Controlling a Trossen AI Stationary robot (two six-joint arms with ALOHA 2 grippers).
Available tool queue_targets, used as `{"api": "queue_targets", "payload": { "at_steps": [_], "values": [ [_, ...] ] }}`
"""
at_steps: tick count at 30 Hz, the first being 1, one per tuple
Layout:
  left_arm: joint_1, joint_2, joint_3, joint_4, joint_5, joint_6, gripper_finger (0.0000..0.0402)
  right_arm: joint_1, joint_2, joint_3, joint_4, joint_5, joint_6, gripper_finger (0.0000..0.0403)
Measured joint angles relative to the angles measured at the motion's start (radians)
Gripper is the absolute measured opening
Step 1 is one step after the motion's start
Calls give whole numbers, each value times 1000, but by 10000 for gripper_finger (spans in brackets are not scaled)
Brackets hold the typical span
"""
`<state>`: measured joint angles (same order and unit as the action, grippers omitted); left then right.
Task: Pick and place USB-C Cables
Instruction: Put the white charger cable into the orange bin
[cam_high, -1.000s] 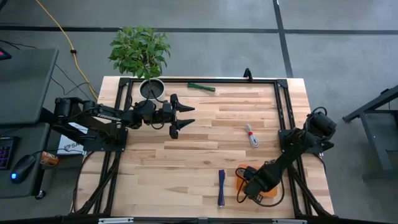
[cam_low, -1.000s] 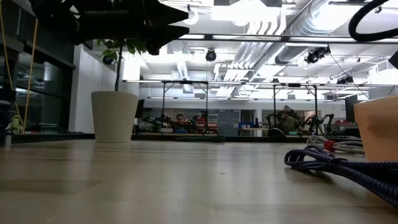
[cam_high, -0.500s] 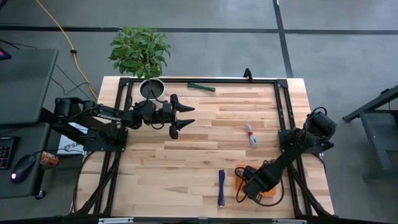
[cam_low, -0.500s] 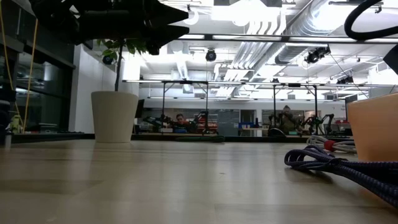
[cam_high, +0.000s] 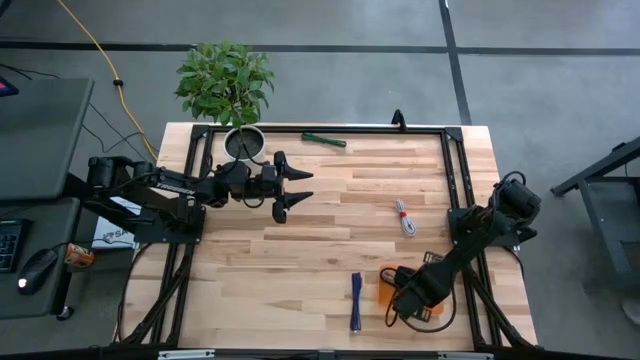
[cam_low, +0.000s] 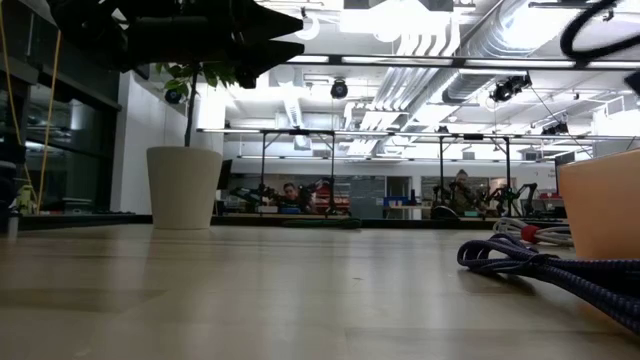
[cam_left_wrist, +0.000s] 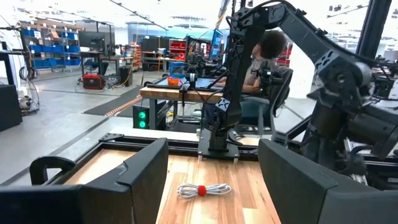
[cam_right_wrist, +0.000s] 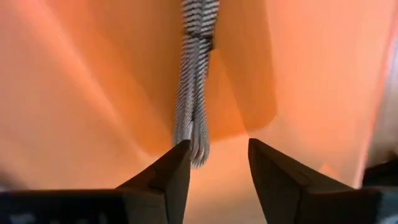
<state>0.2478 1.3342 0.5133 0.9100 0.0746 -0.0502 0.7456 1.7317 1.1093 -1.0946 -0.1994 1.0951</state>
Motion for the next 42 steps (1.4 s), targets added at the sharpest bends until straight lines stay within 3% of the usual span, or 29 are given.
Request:
{"api": "queue_targets", "payload": {
  "at_steps": [3, 6, 8, 12, 14, 19, 22, 27, 29, 31, 33, 36, 39, 42],
  "values": [
    [0, 0, 0, 0, 0, 0, 229, 0, -11, 65, -74, 13, -45, 161],
    [0, 0, 0, 0, 0, 0, 229, 0, -40, 146, -129, 107, -83, 162],
    [0, 0, 0, 0, 0, -5, 229, 5, -72, 201, -155, 233, -97, 160],
    [0, 0, 0, -10, 17, -72, 229, 30, -168, 246, -200, 597, -119, 153],
    [0, 0, 0, -12, 26, -73, 229, 29, -227, 221, -223, 699, -108, 148],
    [0, 0, 0, -14, 27, -61, 229, -19, -406, 21, -157, 813, -64, 136],
    [0, 0, 0, -15, 27, -60, 229, -80, -522, -170, -11, 832, -59, 133],
    [0, 0, 0, -15, 27, -59, 229, -226, -674, -438, 295, 1003, 8, 133],
    [0, 0, 0, -15, 29, -60, 229, -270, -716, -517, 488, 1066, -74, 133],
    [0, 0, 0, -15, 38, -63, 229, -302, -742, -586, 746, 1109, -275, 133],
    [-1, 0, 0, -15, 64, -62, 229, -331, -753, -649, 1033, 1108, -538, 133],
    [-8, 0, 0, -14, 76, -58, 229, -384, -751, -709, 1406, 982, -890, 134],
    [-8, 0, 0, 4, 79, -36, 229, -458, -752, -718, 1581, 780, -1092, 134],
    [-8, 0, 1, 43, 78, -16, 229, -548, -759, -718, 1661, 571, -1180, 134]
  ]
}}
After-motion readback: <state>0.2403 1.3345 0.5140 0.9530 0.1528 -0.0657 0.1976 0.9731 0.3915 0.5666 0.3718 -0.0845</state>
